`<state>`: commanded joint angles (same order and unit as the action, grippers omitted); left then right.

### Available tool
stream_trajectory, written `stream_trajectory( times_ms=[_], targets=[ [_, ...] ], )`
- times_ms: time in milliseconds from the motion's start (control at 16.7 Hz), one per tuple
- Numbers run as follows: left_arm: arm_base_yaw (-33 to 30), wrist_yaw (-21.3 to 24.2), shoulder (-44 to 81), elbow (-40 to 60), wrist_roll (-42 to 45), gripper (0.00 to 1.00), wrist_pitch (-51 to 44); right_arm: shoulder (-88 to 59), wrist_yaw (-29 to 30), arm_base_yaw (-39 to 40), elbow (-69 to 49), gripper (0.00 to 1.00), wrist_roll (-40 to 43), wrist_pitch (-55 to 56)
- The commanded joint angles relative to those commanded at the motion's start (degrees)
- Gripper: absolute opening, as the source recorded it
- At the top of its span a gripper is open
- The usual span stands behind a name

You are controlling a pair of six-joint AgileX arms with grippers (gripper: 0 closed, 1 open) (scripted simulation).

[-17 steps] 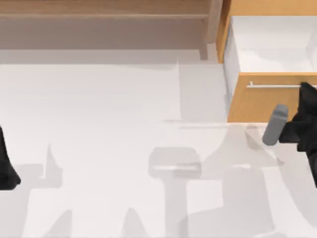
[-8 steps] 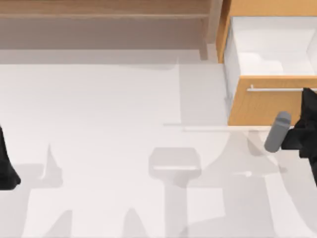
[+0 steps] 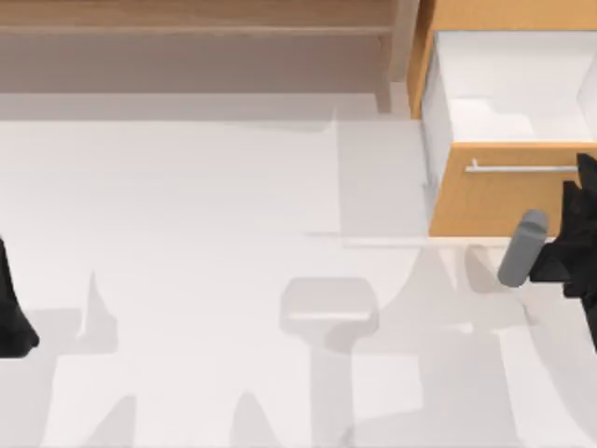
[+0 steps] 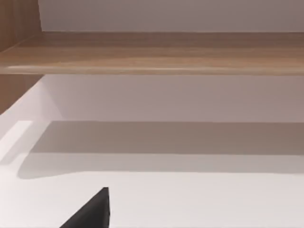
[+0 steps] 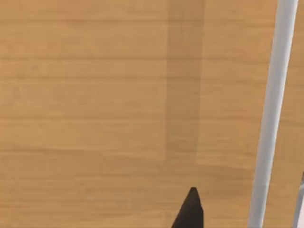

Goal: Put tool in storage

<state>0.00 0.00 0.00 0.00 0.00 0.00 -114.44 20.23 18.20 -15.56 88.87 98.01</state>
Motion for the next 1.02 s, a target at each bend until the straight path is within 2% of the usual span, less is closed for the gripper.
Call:
stream_trajectory(
  times_ms=[180,240,1020],
  targets=[
    [0.0,0.0,0.0,0.0,0.0,1.00,0.0,0.0,0.0,0.0,0.0,0.98,0.0,0.0],
    [0.0,0.0,0.0,0.0,0.0,1.00,0.0,0.0,0.0,0.0,0.0,1.00,0.0,0.0],
    [0.0,0.0,0.0,0.0,0.0,1.00,0.0,0.4,1.5,1.5,3.4,1.00,0.0,3.1]
  ],
)
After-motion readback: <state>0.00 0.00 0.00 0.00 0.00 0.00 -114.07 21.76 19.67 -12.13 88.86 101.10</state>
